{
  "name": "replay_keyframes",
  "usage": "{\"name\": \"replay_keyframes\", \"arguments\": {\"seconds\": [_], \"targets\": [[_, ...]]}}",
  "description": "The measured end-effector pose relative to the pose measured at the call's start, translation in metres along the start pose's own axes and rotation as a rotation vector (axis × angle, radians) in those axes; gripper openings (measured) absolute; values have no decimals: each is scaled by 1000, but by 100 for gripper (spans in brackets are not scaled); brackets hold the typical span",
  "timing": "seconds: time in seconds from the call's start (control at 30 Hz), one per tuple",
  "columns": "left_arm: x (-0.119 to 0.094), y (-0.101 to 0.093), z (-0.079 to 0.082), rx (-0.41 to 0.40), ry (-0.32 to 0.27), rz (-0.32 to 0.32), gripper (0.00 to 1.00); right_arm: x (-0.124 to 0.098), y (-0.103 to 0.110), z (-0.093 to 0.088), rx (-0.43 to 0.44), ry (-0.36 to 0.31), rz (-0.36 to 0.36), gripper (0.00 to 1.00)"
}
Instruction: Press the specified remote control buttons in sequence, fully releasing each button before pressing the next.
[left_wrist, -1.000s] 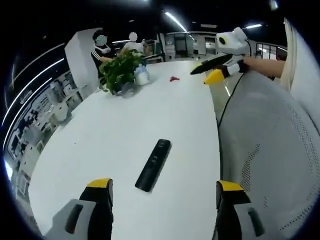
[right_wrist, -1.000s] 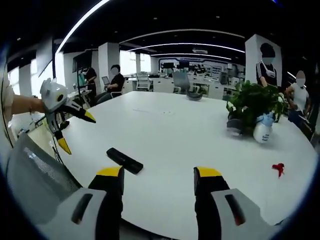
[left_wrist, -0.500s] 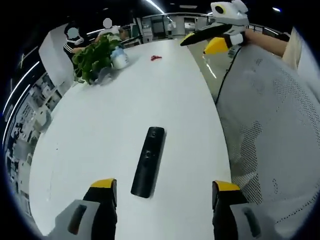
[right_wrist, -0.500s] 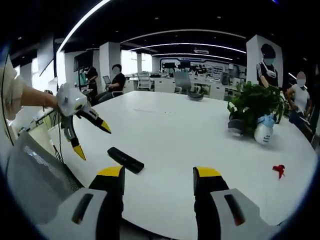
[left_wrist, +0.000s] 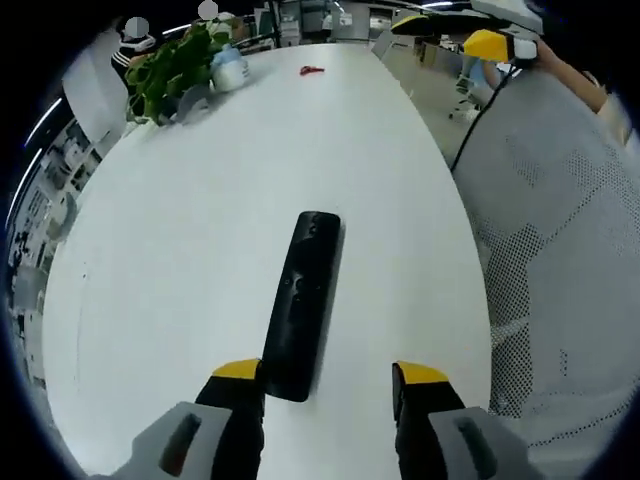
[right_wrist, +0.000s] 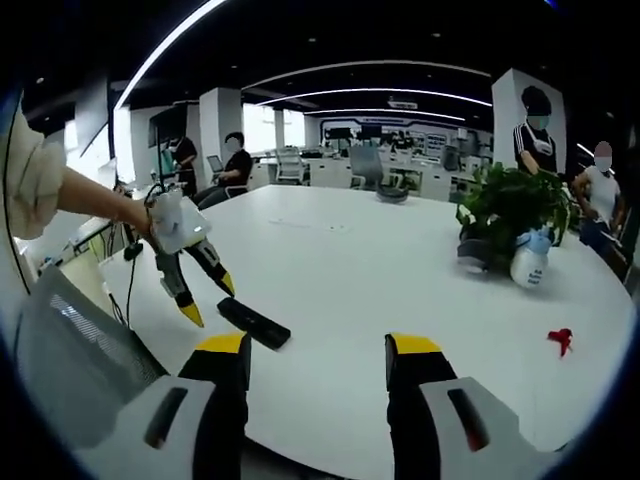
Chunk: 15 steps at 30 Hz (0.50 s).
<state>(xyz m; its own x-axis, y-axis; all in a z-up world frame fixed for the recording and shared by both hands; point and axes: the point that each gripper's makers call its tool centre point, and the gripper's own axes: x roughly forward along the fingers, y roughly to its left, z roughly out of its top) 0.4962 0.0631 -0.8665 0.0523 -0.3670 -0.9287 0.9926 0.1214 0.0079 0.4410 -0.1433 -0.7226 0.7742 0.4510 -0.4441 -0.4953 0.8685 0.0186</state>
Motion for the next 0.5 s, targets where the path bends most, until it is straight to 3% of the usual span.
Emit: {"name": "replay_keyframes", "arguments": {"seconds": [0.23,0.37,0.5], "targets": [[5,11,8,-34,2,-2,47,1,2,-3,-15,18,8,55],[9,12,5,19,50,4,45,2,3,-4,-19,24,16,55],[12,15,5,20,65,-4,42,3,6,-6,-34,40,27,54]]}}
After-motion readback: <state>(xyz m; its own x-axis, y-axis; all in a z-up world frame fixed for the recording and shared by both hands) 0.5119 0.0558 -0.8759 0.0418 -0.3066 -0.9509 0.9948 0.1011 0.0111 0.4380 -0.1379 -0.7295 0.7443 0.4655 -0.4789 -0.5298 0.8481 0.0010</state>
